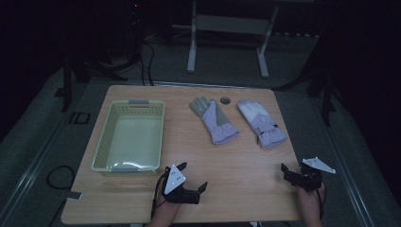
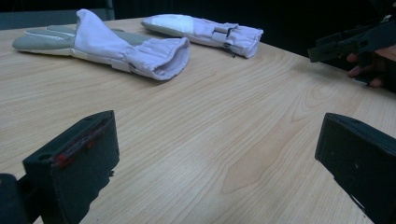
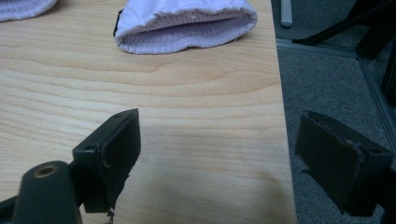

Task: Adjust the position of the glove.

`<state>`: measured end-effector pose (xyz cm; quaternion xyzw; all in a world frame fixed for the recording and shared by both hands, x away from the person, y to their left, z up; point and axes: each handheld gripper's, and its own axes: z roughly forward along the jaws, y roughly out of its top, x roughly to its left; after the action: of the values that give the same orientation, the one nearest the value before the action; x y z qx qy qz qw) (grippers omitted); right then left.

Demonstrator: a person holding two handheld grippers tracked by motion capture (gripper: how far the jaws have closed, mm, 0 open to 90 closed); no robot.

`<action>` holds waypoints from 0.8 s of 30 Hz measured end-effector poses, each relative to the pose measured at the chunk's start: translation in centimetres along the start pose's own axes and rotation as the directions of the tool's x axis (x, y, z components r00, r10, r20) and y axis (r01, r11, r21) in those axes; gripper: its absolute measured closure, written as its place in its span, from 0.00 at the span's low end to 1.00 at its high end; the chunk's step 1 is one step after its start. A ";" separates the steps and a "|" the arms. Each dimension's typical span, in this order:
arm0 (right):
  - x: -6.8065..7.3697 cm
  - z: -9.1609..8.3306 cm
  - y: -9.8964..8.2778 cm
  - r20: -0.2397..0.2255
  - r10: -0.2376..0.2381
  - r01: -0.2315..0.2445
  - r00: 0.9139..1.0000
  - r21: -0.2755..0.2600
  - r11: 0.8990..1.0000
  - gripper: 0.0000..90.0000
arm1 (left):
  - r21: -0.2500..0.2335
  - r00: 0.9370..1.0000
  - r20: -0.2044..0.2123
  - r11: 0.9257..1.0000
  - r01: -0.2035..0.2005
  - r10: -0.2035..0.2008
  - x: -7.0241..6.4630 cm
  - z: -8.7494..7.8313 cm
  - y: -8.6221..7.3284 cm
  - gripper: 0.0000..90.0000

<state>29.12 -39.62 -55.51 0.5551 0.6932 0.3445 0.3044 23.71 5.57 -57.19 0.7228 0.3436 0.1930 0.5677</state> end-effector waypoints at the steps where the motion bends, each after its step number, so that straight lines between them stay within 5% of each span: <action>1: 0.0 -0.1 0.0 -0.005 0.001 -0.001 1.000 -0.001 1.000 0.16 | 0.000 1.000 0.000 1.000 0.000 0.000 0.0 0.0 0.0 0.00; 7: 0.3 -0.2 0.1 0.010 -0.005 0.005 1.000 0.010 1.000 0.16 | 0.002 1.000 -0.003 1.000 -0.001 0.001 0.0 0.0 0.0 0.00; 13: 0.0 -0.6 0.7 -0.018 0.038 -0.038 0.999 0.014 0.999 0.16 | 0.003 1.000 -0.003 1.000 0.000 0.000 0.0 0.0 0.0 0.00; 16: -0.1 -1.1 1.8 -0.023 0.052 -0.050 0.998 0.061 0.997 0.16 | 0.001 1.000 -0.002 1.000 -0.006 0.006 -0.1 0.0 0.0 0.00; 24: 0.8 -1.4 5.1 -0.039 -0.001 0.005 0.999 0.092 0.996 0.17 | 0.002 1.000 0.004 1.000 -0.007 0.007 -0.1 0.0 0.0 0.00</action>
<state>30.65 -38.27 -50.59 0.5608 0.7150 0.3223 0.2653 23.66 5.53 -57.17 0.7249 0.3404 0.1931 0.5669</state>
